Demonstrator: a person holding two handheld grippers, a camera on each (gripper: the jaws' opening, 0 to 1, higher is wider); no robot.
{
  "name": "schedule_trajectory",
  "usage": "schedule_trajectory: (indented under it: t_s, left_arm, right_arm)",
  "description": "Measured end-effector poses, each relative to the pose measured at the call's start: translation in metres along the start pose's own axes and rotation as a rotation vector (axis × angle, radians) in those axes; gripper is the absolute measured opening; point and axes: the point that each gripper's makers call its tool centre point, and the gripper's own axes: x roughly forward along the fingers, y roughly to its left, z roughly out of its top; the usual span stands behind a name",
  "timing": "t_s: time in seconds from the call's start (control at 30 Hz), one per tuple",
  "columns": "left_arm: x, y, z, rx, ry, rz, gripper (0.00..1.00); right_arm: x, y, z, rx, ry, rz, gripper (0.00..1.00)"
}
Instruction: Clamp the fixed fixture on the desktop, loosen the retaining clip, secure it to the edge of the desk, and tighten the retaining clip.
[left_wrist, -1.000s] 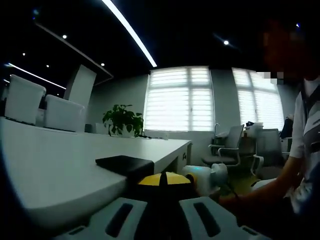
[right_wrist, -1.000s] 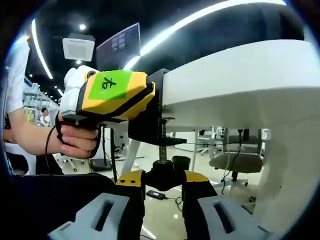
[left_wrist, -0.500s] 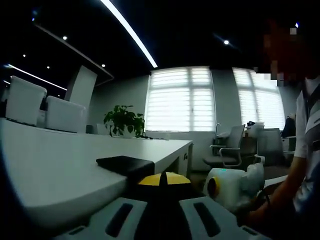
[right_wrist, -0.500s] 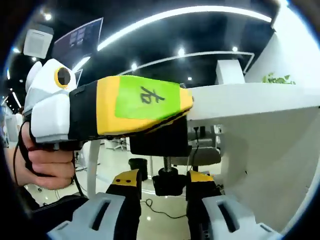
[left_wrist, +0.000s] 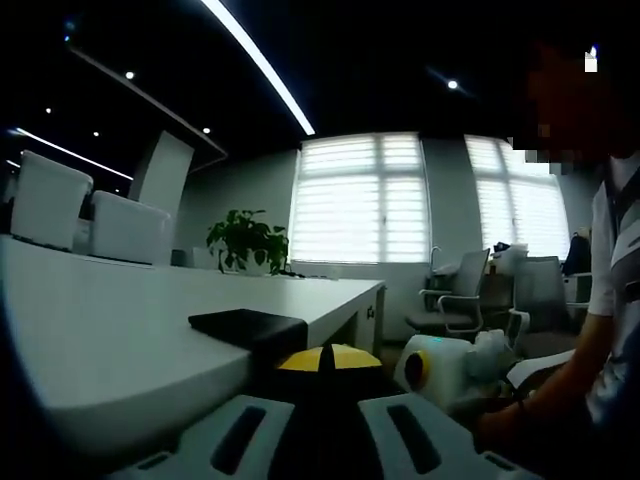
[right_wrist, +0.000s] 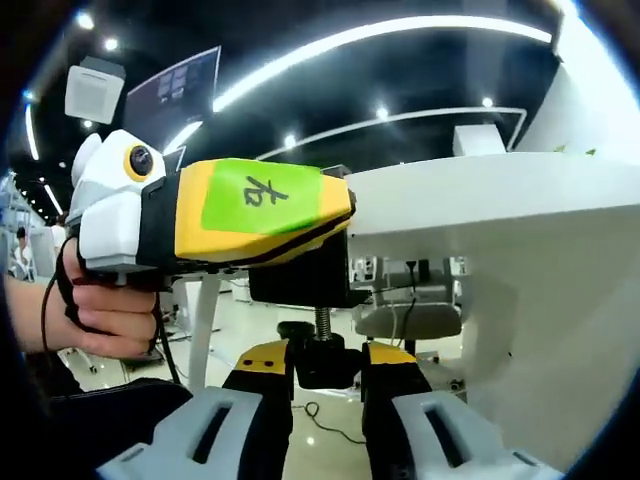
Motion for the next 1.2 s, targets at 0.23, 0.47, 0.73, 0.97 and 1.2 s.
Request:
schedule_trajectory:
  t_s: [0.23,0.47,0.73,0.97,1.2]
  left_arm:
    - [0.0,0.0,0.002,0.005,-0.006,-0.002,0.01]
    - [-0.001,0.0,0.002,0.007,-0.01,-0.006,0.01]
    - [-0.002,-0.001,0.001,0.007,-0.005,-0.005,0.01]
    - [-0.002,-0.001,0.001,0.018,0.001,0.001,0.01]
    - [-0.002,-0.001,0.001,0.019,-0.003,0.001,0.01]
  right_arm:
    - [0.008,0.006,0.0,-0.047,0.051,0.214,0.23]
    - [0.007,0.007,0.001,-0.069,0.051,0.292,0.24]
    - [-0.015,0.004,0.005,0.028,0.054,-0.003,0.44]
    - [-0.007,0.008,0.01,-0.009,0.029,-0.198,0.45]
    - [0.008,0.001,0.008,0.008,0.02,-0.321,0.43]
